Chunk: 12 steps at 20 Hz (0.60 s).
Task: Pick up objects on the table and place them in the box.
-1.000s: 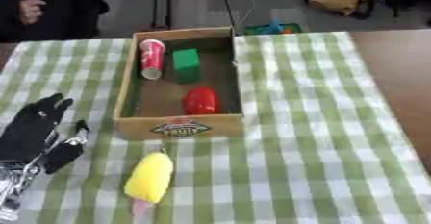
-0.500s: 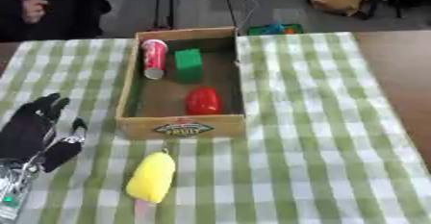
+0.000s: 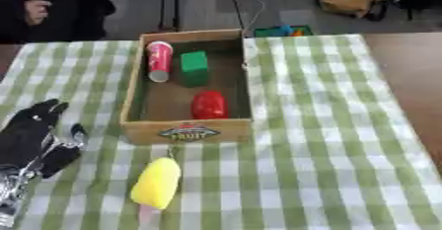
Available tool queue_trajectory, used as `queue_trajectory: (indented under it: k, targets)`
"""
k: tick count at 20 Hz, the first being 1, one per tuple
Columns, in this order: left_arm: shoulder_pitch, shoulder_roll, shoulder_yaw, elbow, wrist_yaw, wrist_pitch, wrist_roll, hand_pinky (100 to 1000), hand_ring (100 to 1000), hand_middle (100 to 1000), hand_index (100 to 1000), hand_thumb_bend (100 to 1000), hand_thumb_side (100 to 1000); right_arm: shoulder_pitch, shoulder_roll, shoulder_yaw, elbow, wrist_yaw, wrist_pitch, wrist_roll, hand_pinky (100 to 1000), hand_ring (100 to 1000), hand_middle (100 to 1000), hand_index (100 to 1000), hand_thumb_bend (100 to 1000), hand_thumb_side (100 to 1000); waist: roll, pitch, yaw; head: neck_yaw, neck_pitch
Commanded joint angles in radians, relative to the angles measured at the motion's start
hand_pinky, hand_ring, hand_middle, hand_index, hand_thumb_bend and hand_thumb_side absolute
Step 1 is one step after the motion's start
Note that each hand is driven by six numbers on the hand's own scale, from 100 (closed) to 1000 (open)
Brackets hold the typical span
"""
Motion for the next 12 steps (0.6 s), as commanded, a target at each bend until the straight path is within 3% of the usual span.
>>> queue_trajectory:
  k: [1, 7, 12]
  targets:
    - [0.012, 0.015, 0.005, 0.009, 0.019, -0.001, -0.067, 1000, 1000, 969, 1000, 100, 1000, -0.005, -0.01, -0.005, -0.024, -0.001, -0.016, -0.015, 418, 432, 316, 455, 100, 755, -0.004, -0.012, 0.001, 0.005, -0.01]
    - [0.008, 0.03, 0.007, -0.035, 0.054, 0.0, -0.228, 1000, 1000, 960, 1000, 100, 1000, -0.003, -0.01, -0.006, -0.024, -0.001, -0.012, -0.014, 417, 432, 316, 455, 100, 754, -0.002, -0.013, 0.002, 0.005, -0.008]
    - [0.01, 0.033, 0.007, -0.058, 0.055, 0.003, -0.275, 1000, 1000, 957, 1000, 100, 1000, -0.003, -0.01, -0.006, -0.024, -0.001, -0.012, -0.015, 419, 434, 316, 455, 100, 752, -0.001, -0.013, 0.002, 0.006, -0.009]
